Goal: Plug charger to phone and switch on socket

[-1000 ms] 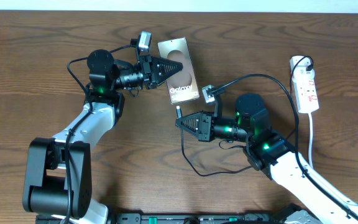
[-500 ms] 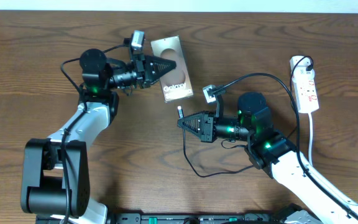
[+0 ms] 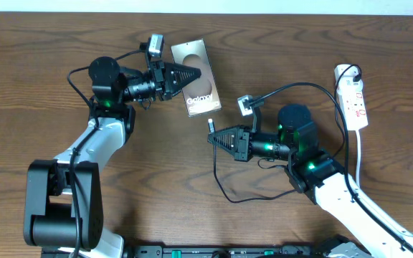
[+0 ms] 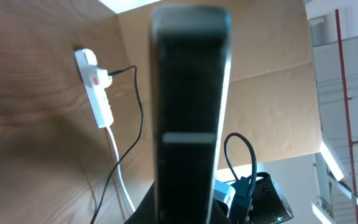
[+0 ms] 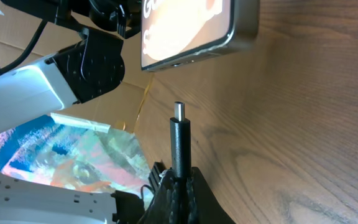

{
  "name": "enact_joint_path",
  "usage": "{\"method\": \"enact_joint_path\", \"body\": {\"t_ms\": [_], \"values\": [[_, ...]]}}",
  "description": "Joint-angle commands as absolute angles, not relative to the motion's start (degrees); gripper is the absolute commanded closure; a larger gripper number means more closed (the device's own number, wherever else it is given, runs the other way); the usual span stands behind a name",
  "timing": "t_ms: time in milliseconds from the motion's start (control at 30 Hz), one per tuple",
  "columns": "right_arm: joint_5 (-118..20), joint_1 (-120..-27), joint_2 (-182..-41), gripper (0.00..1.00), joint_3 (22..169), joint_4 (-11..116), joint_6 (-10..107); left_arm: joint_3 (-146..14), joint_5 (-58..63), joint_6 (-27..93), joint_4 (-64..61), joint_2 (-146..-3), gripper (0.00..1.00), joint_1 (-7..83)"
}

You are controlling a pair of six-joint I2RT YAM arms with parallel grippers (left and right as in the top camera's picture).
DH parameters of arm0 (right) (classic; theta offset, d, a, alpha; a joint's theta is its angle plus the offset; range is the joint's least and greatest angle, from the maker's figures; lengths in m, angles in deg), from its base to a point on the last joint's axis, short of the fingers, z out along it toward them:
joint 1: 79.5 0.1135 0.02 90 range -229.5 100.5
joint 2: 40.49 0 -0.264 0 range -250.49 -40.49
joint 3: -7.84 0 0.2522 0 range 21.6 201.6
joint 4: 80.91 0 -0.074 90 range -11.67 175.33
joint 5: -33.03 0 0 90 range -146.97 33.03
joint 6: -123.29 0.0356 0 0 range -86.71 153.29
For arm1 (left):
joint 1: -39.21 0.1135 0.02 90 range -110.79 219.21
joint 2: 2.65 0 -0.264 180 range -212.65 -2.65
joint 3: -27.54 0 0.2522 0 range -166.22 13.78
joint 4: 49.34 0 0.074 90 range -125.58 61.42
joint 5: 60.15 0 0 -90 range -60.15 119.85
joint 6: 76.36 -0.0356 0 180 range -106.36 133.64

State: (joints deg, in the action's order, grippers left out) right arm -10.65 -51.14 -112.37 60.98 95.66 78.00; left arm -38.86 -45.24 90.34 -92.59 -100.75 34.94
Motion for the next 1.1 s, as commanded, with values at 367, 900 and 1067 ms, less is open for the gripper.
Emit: {"method": "enact_joint_path", "body": {"t_ms": [367, 900, 1067], "values": [[-5.56, -51.29, -116.08, 0.99, 61.54, 100.49, 82.17, -39.69, -46.00, 90.76, -94.71, -100.38, 0.93, 34.85], [2.14, -53.02, -119.84, 0.99, 61.54, 107.86, 84.03, -39.69, -46.00, 90.87, -94.89, -100.38, 0.93, 34.88], [2.12, -53.28, -119.84, 0.99, 61.54, 107.88, 84.03, -39.69, -46.00, 90.87, -94.87, -100.38, 0.92, 34.88]]}}
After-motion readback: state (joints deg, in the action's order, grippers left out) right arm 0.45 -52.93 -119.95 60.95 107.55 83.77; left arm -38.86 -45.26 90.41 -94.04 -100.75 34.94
